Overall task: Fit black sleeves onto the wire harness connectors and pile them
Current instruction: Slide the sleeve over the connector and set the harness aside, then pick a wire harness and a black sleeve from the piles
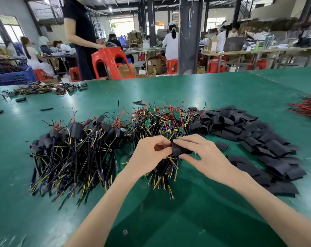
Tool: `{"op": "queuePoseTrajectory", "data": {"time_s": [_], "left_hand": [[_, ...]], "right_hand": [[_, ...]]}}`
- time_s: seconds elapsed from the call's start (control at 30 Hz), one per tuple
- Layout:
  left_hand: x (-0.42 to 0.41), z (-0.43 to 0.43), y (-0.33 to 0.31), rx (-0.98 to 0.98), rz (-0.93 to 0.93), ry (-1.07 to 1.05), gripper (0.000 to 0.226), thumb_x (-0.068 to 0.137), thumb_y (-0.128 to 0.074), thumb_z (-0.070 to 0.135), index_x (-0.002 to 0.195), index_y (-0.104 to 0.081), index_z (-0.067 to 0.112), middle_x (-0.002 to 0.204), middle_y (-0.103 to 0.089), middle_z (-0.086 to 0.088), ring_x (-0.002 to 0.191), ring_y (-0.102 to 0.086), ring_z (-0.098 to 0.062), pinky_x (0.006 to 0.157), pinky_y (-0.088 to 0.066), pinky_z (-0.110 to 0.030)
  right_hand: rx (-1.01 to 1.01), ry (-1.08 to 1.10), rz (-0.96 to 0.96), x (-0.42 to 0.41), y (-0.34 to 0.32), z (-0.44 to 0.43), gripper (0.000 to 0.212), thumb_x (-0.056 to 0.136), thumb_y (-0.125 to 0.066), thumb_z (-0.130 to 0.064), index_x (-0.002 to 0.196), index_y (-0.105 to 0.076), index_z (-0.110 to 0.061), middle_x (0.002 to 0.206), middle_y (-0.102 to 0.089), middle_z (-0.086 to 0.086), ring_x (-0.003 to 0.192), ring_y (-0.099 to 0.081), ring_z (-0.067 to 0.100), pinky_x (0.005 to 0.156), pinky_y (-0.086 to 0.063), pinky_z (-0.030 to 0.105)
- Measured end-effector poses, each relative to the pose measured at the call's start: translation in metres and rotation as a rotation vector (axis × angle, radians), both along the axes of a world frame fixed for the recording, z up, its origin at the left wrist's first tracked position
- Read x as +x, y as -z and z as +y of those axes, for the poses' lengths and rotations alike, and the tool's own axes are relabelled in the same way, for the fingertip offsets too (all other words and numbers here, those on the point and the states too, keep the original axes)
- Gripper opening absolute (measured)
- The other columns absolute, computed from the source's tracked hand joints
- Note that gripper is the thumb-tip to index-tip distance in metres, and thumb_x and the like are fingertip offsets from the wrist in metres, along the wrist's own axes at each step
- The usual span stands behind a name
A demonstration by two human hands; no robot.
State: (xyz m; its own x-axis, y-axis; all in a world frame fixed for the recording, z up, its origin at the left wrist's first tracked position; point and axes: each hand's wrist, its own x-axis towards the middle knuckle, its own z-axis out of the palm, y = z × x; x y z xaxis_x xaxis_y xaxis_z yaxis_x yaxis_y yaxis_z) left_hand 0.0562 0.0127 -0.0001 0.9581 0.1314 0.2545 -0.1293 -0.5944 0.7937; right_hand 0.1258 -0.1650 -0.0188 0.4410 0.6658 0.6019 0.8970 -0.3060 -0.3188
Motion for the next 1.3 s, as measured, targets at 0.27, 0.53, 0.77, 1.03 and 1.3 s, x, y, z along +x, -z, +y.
{"op": "queuePoseTrajectory", "data": {"time_s": [0.27,0.53,0.77,1.03,1.3], "left_hand": [[-0.010,0.047,-0.046,-0.186,-0.564,-0.499,0.021,0.087,-0.061,0.012,0.102,-0.052,0.024,0.067,-0.063,0.002,0.048,-0.064,-0.014,0.048,-0.047,-0.025],[0.007,0.128,-0.002,0.756,-0.118,-0.842,0.020,0.090,-0.056,0.016,0.108,-0.064,0.018,0.095,-0.068,-0.014,0.101,-0.049,-0.034,0.083,-0.034,-0.043],[0.019,0.108,0.019,0.933,-0.100,-0.860,0.041,0.076,-0.068,0.044,0.102,-0.065,0.012,0.122,-0.046,-0.021,0.116,-0.037,-0.038,0.096,-0.026,-0.049],[0.024,0.124,0.036,1.129,0.086,-0.790,0.053,0.070,-0.074,0.038,0.116,-0.059,0.017,0.134,-0.045,-0.013,0.133,-0.029,-0.031,0.108,-0.017,-0.049],[0.019,0.143,0.030,1.093,0.182,-0.780,0.059,0.075,-0.069,0.035,0.129,-0.052,0.018,0.141,-0.039,-0.013,0.138,-0.020,-0.030,0.113,-0.003,-0.053]], "right_hand": [[-0.023,0.131,-0.094,0.004,0.006,0.002,0.060,0.087,-0.065,-0.015,0.141,-0.040,-0.012,0.146,-0.036,0.007,0.132,-0.034,0.023,0.109,-0.031,0.041],[-0.164,0.167,-0.091,0.009,0.017,0.002,0.051,0.085,-0.066,-0.018,0.133,-0.050,-0.015,0.141,-0.043,0.003,0.133,-0.034,0.021,0.106,-0.032,0.042],[-0.195,0.143,-0.073,0.005,0.021,0.004,0.041,0.088,-0.063,-0.019,0.128,-0.055,-0.018,0.138,-0.045,0.000,0.133,-0.034,0.018,0.107,-0.021,0.031],[-0.258,0.102,-0.054,0.003,0.027,0.004,0.040,0.093,-0.054,-0.025,0.133,-0.048,-0.024,0.145,-0.035,-0.007,0.138,-0.022,0.011,0.108,-0.008,0.020],[-0.250,0.108,-0.021,0.003,0.023,0.003,0.039,0.093,-0.054,-0.026,0.132,-0.050,-0.024,0.143,-0.036,-0.008,0.135,-0.025,0.010,0.108,-0.013,0.023]]}}
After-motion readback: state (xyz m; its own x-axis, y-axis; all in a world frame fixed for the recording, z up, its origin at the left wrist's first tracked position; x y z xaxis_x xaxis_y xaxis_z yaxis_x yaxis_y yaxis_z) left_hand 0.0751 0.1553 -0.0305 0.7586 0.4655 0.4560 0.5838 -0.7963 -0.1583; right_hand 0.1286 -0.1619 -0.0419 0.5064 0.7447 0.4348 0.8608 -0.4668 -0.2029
